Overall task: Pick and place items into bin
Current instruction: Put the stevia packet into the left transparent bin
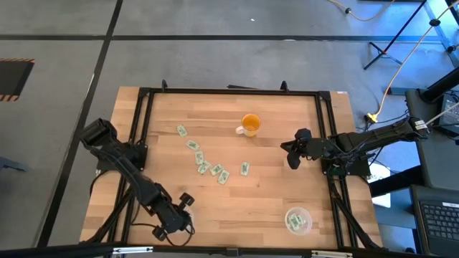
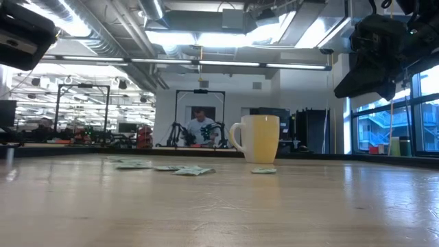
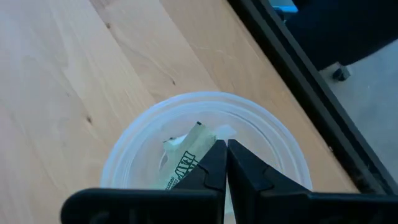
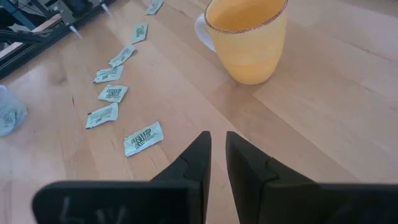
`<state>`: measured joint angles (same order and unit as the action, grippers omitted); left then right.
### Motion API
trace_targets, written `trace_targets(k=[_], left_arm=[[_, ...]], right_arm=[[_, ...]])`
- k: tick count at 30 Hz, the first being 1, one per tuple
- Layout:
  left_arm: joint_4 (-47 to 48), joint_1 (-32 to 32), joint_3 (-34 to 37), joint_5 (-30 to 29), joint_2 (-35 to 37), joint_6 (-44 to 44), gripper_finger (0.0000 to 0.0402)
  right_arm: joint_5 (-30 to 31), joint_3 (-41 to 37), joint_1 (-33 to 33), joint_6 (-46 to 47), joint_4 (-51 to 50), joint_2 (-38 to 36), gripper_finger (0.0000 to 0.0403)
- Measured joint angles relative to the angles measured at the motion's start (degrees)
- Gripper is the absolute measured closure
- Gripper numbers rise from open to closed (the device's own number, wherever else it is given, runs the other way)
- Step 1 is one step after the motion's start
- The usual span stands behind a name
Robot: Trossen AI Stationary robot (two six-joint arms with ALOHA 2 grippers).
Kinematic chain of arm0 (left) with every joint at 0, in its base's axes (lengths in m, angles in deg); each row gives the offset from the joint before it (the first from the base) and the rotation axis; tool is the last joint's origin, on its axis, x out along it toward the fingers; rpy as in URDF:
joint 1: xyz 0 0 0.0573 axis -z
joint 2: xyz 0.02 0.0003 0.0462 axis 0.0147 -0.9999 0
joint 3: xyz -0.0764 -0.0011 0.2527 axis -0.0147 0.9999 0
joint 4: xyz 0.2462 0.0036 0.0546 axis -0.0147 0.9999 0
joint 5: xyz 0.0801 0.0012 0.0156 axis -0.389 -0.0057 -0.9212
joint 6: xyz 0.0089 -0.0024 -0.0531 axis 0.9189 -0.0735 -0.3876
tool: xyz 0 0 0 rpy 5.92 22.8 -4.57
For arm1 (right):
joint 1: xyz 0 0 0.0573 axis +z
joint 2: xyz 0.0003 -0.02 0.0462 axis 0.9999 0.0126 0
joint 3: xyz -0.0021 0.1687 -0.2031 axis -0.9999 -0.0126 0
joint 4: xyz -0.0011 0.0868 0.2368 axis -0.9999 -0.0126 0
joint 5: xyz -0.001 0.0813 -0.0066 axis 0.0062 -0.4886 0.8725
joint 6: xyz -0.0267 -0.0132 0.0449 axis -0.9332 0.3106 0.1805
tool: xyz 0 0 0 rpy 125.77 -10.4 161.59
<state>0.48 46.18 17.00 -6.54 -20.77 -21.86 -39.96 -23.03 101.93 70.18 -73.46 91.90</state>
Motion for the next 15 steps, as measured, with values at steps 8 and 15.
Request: trace_targets(k=[8,15], left_arm=[[0.0,-0.2,0.0,-0.8,0.0,-4.9,0.0377],[1.5,-0.2,0.0,-0.8,0.6,-6.5,0.0325]], right_arm=[[0.0,0.0,0.0,0.0,0.0,0.0,0.035],[0.0,0.0,0.0,-0.2,0.0,0.0,0.035]])
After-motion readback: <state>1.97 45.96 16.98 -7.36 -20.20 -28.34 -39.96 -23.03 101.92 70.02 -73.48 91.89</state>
